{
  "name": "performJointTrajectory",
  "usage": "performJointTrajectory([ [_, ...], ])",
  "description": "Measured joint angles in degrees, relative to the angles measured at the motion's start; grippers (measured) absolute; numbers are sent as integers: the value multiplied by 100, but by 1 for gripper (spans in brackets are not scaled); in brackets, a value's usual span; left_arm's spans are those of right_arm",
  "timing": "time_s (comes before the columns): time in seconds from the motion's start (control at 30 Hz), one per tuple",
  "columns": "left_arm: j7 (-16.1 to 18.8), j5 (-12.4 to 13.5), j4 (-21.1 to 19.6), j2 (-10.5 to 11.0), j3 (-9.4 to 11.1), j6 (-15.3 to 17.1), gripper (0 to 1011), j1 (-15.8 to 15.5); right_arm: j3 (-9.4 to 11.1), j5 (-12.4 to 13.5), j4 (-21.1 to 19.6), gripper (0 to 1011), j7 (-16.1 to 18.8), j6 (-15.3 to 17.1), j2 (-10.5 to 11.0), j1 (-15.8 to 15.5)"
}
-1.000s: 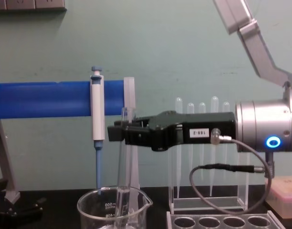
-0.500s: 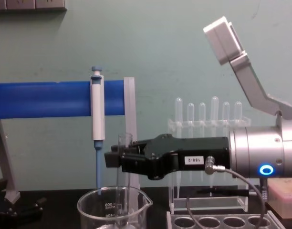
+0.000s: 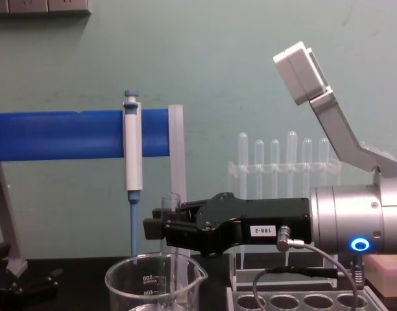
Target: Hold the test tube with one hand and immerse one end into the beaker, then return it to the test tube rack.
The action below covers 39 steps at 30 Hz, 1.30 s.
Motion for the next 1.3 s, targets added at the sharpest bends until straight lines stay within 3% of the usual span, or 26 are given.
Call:
performJointTrajectory([
  [1.3,0,0,0,0,0,0,1000,0,30,-131,90,228,93,-25,-110,24],
])
